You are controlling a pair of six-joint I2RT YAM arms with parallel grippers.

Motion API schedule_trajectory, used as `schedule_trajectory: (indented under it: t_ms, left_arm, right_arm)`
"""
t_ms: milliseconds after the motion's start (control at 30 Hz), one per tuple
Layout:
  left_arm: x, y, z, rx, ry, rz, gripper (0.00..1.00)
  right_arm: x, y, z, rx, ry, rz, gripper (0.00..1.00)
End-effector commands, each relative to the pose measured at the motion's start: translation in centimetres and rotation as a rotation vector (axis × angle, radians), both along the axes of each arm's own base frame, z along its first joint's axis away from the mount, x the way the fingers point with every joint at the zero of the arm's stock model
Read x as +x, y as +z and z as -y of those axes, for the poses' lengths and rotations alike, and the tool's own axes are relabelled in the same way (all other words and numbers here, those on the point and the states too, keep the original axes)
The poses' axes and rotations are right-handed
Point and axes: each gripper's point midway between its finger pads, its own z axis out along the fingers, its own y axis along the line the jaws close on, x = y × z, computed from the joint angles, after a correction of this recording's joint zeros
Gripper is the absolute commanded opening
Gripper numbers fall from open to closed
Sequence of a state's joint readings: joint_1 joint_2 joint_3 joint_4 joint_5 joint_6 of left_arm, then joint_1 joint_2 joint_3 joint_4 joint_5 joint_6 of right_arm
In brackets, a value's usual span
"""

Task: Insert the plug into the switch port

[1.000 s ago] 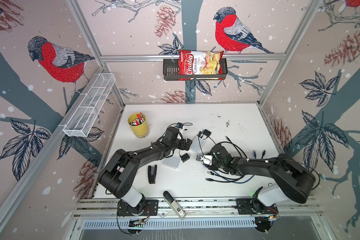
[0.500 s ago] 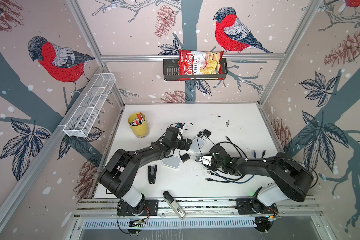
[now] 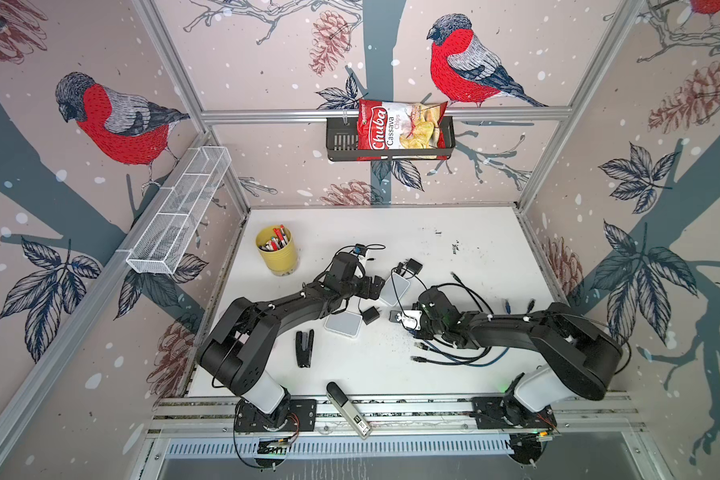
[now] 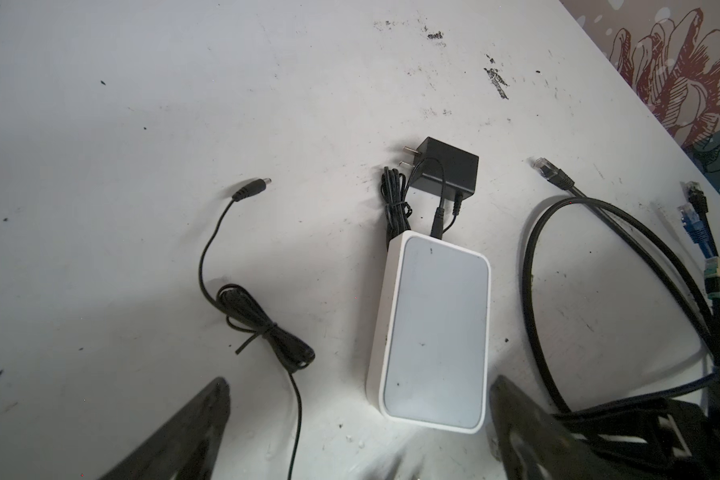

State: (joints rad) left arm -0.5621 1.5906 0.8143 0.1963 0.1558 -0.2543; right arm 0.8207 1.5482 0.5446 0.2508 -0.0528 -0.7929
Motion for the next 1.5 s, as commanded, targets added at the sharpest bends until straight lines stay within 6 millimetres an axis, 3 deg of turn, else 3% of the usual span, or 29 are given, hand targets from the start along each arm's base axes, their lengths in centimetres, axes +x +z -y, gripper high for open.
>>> schedule_trajectory:
  t_ms: [0, 233, 567, 900, 1100, 1467]
  left_arm:
    - [0.3, 0.2, 0.4, -0.005, -0.016, 0.01, 0.96]
    - [1.3, 0.0, 1.4, -0.006, -0.032, -0.018, 0.96]
    - [3.1, -0.4, 4.6, -0.089, -0.081, -0.082, 0.96]
    - [2.9, -0.7, 6.4, -0.121, -0.106, -0.104, 0.95]
    - [2.9, -2.1, 7.7, -0.102, -0.11, -0.132, 0.94]
    - [2.5, -4.5, 6.8, -0.037, -0.076, -0.195, 0.89]
  right_arm:
    - [-0.3, -0.6, 1.0, -0.023, -0.024, -0.061, 0.07]
    - [2.7, 2.1, 2.0, 0.109, -0.174, -0.096, 0.05]
    - [5.0, 1.6, 3.3, 0.141, -0.325, -0.124, 0.03]
    - [6.0, 2.2, 2.6, 0.144, -0.341, -0.046, 0.02]
    - [6.5, 2.2, 2.1, 0.129, -0.341, -0.02, 0.02]
    - [6.0, 3.4, 0.2, 0.166, -0.383, -0.033, 0.02]
